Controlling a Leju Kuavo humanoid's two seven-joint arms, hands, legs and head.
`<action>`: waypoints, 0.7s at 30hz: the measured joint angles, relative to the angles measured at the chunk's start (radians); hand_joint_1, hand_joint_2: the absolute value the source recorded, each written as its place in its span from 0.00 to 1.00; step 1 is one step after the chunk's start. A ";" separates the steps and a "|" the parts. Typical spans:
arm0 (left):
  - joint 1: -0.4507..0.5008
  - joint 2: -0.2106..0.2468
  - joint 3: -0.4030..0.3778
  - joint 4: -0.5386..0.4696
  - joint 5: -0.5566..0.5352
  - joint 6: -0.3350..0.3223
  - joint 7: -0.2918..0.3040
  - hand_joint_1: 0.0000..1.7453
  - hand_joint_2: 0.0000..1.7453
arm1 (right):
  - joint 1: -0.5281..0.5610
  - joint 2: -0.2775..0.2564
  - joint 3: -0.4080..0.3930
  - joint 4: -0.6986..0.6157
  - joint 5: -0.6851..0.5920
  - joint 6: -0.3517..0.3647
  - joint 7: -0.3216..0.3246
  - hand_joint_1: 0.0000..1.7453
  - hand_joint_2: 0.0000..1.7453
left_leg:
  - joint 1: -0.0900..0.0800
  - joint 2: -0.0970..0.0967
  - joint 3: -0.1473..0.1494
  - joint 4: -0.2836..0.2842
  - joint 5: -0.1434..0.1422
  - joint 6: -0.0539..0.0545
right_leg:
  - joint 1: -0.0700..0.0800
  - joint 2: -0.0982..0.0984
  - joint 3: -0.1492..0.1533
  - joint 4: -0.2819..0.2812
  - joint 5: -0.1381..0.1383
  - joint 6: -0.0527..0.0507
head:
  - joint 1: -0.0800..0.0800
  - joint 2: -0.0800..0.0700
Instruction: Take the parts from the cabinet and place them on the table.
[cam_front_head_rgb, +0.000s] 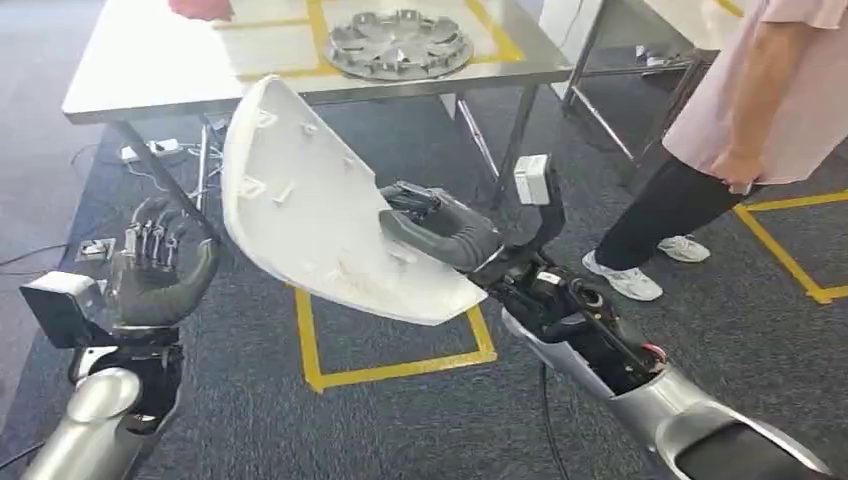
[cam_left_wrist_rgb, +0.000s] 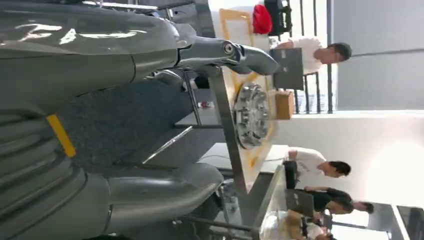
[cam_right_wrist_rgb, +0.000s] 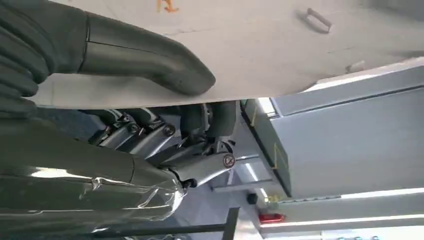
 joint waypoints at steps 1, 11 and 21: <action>-0.001 -0.001 0.000 -0.002 0.000 0.000 0.000 0.00 1.00 | -0.002 0.000 -0.001 0.000 0.000 0.000 0.000 1.00 1.00 | 0.004 -0.002 0.015 -0.005 -0.003 0.006 | -0.001 -0.001 0.003 0.005 -0.006 0.005 | 0.000 0.000; 0.001 0.000 -0.001 -0.003 0.000 0.000 0.000 0.00 1.00 | -0.003 -0.001 -0.001 0.000 0.000 0.001 0.001 1.00 1.00 | -0.018 -0.009 0.124 -0.012 -0.086 0.030 | 0.023 -0.001 -0.159 0.064 0.127 -0.038 | 0.053 0.000; -0.004 -0.002 -0.003 -0.001 -0.005 -0.009 -0.008 0.00 1.00 | 0.003 -0.004 -0.003 -0.002 0.000 -0.001 -0.002 1.00 1.00 | 0.005 -0.004 -0.062 0.289 -0.181 -0.032 | 0.011 -0.002 -0.077 -0.025 0.104 -0.054 | 0.027 0.000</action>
